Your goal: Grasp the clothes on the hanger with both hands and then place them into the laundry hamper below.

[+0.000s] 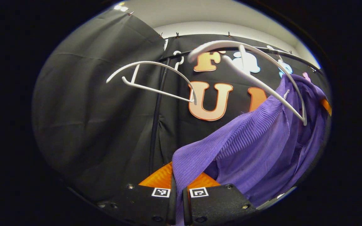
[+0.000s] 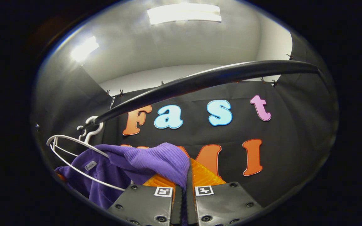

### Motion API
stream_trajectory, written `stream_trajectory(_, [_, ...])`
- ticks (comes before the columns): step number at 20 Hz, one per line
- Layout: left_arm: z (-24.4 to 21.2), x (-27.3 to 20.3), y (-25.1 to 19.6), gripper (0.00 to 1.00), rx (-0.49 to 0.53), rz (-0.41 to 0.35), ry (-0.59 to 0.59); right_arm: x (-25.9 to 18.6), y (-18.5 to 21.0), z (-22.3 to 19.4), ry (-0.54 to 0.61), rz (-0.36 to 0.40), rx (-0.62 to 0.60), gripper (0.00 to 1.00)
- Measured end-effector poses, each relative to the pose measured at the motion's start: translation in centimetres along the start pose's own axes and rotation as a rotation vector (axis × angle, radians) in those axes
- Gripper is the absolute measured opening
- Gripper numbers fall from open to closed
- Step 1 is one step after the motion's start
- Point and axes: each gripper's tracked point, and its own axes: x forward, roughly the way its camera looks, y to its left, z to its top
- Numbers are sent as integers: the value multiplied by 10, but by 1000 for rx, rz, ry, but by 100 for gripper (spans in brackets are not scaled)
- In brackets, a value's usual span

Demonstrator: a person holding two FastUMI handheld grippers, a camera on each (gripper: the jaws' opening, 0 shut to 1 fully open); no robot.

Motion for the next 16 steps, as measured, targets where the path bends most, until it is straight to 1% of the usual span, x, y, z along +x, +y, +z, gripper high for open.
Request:
stream_trajectory(2, [-5,-9,-4,9,30,-12,-1,15,-3,-8,-3,-27,-38,13])
stream_trajectory(4, [-10,-17,-7,9,42,-21,3,29,-3,-16,-6,-39,-98,13])
stream_trajectory(7, [-20,-20,-12,9,36,-28,27,45,0,-49,39,-52,-194,13])
stream_trajectory(9, [-23,-23,-13,9,36,-22,25,46,0,-69,70,-57,-192,13])
stream_trajectory(10, [-25,-25,-13,12,32,-23,27,46,-4,-85,103,-65,-185,12])
stream_trajectory(11, [-26,-25,-13,9,29,-22,28,46,-11,-105,155,-75,-186,13])
stream_trajectory(13, [-29,-27,-13,9,17,-23,26,36,-31,-143,262,-84,-167,13])
stream_trajectory(14, [-30,-31,-13,12,10,-27,25,30,-36,-152,284,-79,-146,13])
stream_trajectory(15, [-30,-33,-16,12,4,-34,22,19,-39,-156,299,-73,-141,13])
stream_trajectory(16, [-30,-36,-17,9,3,-35,17,7,-43,-155,307,-70,-153,13])
